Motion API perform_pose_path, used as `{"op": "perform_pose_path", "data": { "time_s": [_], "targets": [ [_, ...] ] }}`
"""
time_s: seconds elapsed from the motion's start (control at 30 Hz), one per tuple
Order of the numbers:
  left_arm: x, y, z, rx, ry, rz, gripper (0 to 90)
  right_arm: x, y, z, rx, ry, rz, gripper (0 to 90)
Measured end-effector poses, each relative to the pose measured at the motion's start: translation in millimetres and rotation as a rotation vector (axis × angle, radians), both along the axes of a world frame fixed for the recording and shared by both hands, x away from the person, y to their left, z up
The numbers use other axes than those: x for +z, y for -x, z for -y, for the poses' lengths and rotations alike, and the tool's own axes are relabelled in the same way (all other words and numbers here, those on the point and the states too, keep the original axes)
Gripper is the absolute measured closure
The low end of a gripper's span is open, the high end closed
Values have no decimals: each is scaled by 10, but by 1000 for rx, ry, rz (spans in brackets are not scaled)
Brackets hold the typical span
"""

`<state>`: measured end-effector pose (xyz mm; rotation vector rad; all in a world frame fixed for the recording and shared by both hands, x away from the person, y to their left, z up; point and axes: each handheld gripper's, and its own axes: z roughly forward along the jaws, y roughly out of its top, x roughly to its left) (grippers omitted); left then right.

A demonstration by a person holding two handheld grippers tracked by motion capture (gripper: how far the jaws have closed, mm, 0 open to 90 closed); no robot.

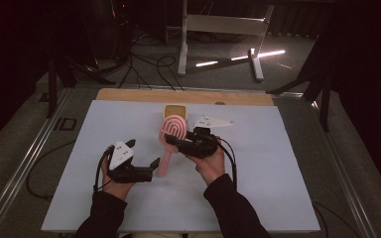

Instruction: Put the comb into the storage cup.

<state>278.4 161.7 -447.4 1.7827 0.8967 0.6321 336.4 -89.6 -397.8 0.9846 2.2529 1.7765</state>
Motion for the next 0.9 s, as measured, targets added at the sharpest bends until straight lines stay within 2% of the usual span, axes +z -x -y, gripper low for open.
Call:
{"op": "perform_pose_path", "data": {
  "time_s": [0.2, 0.57, 0.8, 0.9],
  "targets": [
    [-96, 68, -158, 0, -7, 12, 2, 5, -4, -15, -1, 4, 1, 639],
    [-270, 177, -418, 14, -2, 7, 2, 64, -29, -30, -10, 11, 11, 639],
    [-350, 221, -501, 35, 3, -2, 2, 104, -54, -34, -16, 9, 15, 640],
    [-372, 233, -504, 36, -15, 0, 2, 106, -69, -22, -18, 0, 12, 639]
  ]
}}
